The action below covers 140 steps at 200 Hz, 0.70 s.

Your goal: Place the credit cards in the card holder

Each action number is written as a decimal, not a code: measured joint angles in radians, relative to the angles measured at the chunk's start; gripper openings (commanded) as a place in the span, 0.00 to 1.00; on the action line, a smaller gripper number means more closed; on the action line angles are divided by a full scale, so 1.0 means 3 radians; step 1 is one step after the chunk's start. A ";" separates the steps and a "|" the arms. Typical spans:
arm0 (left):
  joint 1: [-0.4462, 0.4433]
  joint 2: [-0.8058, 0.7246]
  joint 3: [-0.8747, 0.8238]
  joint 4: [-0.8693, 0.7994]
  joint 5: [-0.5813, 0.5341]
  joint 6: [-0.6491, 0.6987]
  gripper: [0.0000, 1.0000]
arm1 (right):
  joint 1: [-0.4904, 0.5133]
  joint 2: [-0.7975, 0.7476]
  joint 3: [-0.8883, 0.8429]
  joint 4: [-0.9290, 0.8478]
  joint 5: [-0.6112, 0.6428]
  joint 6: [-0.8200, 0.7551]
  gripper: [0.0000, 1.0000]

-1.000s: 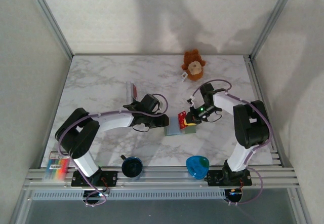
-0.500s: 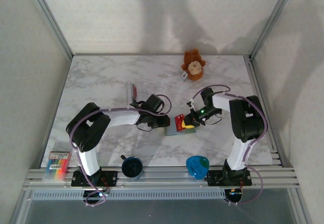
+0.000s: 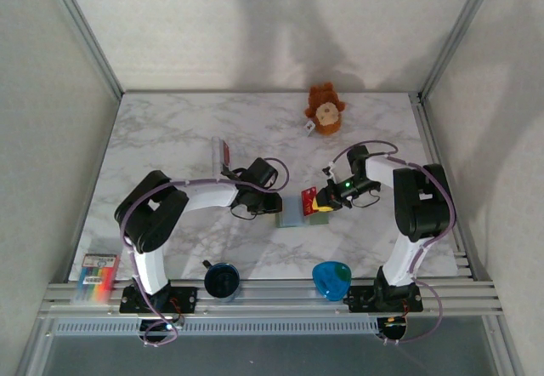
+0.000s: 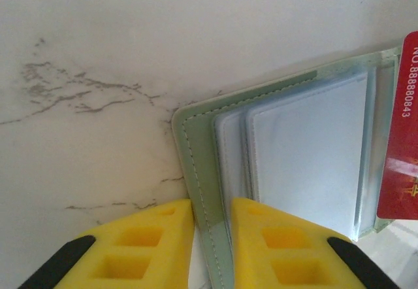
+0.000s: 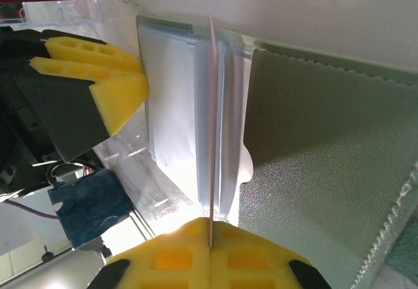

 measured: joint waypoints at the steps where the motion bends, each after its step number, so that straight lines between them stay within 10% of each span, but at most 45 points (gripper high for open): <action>1: 0.0000 0.0000 0.0000 -0.0001 0.0000 0.0001 0.22 | 0.0000 0.0000 -0.0001 0.0000 0.0000 -0.0001 0.00; 140: 0.0013 0.0006 -0.0005 -0.0020 -0.0051 0.0022 0.15 | 0.0075 0.0205 -0.0061 0.0064 -0.0259 -0.0003 0.00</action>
